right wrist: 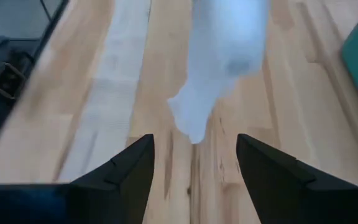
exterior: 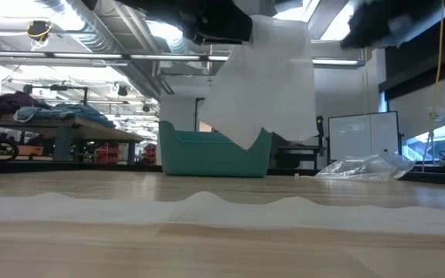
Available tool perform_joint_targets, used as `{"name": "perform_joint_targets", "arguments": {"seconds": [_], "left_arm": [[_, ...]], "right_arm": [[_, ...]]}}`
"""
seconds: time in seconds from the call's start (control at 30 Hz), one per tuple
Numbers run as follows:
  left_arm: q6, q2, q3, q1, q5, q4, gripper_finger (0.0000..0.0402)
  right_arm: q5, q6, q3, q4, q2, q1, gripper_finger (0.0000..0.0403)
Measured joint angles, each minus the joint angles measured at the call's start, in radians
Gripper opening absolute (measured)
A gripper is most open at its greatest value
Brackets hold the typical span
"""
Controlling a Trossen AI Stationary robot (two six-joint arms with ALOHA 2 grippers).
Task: Roll bandage
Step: Roll the top white bandage
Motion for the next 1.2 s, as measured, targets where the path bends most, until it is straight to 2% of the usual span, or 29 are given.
{"name": "perform_joint_targets", "arguments": {"seconds": [0.1,0.17,0.3,0.37,0.43,0.57,0.7,0.8,0.9,1.0,1.2], "left_arm": [[0.005,0.000,0.000,0.000,0.000,0.012,0.0054],[0.008,0.000,0.000,0.000,0.000,0.026,0.0054],[0.012,0.000,0.000,0.000,0.000,0.027,0.0054],[0.012,0.000,0.000,0.000,0.000,0.027,0.0054],[0.013,0.000,0.001,0.000,0.000,0.026,0.0054],[0.013,0.000,0.001,0.000,0.000,0.024,0.0054],[0.012,0.000,0.001,0.000,0.000,0.018,0.0054],[0.012,0.000,0.001,0.000,0.000,0.018,0.0054],[0.012,0.000,0.001,0.000,0.000,0.014,0.0054],[0.017,0.000,0.001,0.000,0.000,0.011,0.0054],[0.066,0.000,0.001,-0.006,0.025,-0.010,0.0054]], "right_arm": [[0.031,-0.046,-0.171,0.238,0.014,0.015,0.0230],[0.062,-0.075,-0.239,0.391,0.043,0.004,0.0230],[0.126,-0.082,-0.274,0.536,0.093,-0.033,0.0229],[0.110,-0.087,-0.274,0.583,0.113,-0.047,0.0225],[0.052,-0.103,-0.274,0.662,0.139,-0.054,0.0213],[-0.020,-0.139,-0.269,0.775,0.177,-0.051,0.0165],[-0.041,-0.132,-0.226,0.754,0.179,-0.038,0.0080],[-0.029,-0.204,-0.161,0.704,0.158,0.005,0.0016],[0.027,-0.282,-0.060,0.637,0.123,0.058,0.0017],[0.082,-0.374,0.062,0.562,0.101,0.058,0.0023],[0.174,-0.547,0.280,0.439,0.091,-0.075,0.0005]]}}
